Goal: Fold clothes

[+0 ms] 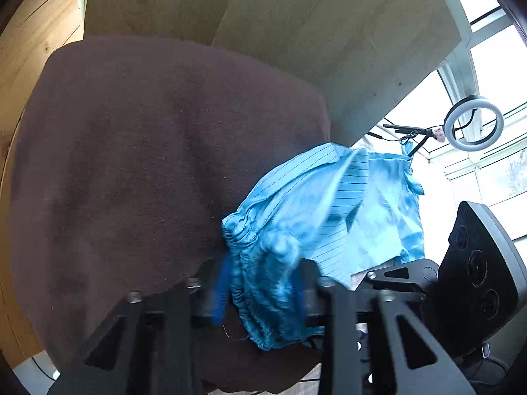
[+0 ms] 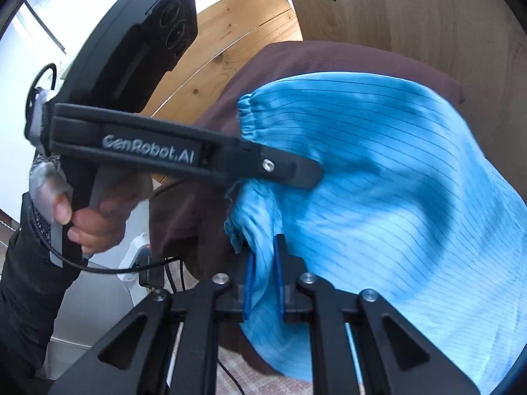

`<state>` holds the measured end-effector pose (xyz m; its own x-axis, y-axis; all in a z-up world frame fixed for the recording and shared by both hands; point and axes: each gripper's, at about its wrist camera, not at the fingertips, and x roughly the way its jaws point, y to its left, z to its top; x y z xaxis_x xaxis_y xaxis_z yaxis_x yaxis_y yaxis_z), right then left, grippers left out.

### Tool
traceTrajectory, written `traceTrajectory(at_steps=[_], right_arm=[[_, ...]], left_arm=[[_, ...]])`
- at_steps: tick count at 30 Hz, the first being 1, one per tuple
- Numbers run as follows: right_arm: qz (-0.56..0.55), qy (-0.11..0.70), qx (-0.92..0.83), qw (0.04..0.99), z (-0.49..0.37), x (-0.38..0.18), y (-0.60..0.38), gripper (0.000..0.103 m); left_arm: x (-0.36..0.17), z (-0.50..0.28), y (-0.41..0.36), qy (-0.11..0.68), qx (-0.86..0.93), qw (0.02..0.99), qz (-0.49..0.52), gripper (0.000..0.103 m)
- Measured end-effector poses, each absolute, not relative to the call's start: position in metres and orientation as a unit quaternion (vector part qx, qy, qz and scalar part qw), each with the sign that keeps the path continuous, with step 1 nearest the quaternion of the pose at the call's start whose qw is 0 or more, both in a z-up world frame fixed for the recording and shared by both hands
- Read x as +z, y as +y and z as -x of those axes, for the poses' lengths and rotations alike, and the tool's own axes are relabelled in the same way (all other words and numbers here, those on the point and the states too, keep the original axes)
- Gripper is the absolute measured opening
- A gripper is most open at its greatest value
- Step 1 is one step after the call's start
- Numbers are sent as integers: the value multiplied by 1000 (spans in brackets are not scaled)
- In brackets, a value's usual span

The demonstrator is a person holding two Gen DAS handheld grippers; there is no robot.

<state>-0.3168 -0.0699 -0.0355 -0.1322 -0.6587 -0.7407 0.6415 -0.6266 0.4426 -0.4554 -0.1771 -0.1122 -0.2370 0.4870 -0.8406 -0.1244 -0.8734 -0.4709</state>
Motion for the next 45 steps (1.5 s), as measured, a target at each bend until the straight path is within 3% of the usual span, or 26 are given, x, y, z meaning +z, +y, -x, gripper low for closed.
traceTrajectory(at_steps=[2, 5, 9, 13, 15, 19, 22, 25, 27, 36, 45], right_arm=[[-482, -26, -764, 427, 302, -22, -43, 42], [-454, -56, -788, 412, 276, -3, 13, 57], [-447, -73, -839, 303, 244, -7, 134, 58], [-513, -70, -848, 112, 235, -57, 266, 58], [-542, -93, -833, 65, 234, -84, 319, 58], [-579, -127, -804, 57, 234, -126, 374, 56], [-579, -91, -805, 90, 239, -154, 370, 49], [-598, -41, -792, 118, 254, -176, 361, 50], [-586, -29, -798, 140, 254, -172, 364, 50], [-530, -125, -813, 208, 197, -116, 461, 50], [-485, -192, -839, 158, 125, -115, 578, 51]], left_arm=[[-107, 452, -172, -157, 779, 201, 574, 10], [-93, 446, -174, -165, 787, 201, 560, 9], [-65, 446, -170, -167, 800, 206, 539, 8], [-33, 455, -158, -178, 816, 207, 511, 8], [-18, 458, -153, -179, 825, 200, 497, 8], [10, 458, -137, -207, 839, 184, 468, 8], [33, 451, -122, -219, 852, 167, 444, 8], [49, 434, -96, -221, 859, 153, 436, 8], [56, 424, -66, -200, 864, 139, 442, 8], [101, 398, 118, -128, 863, 146, 467, 8], [109, 424, 431, -34, 833, 284, 473, 8]])
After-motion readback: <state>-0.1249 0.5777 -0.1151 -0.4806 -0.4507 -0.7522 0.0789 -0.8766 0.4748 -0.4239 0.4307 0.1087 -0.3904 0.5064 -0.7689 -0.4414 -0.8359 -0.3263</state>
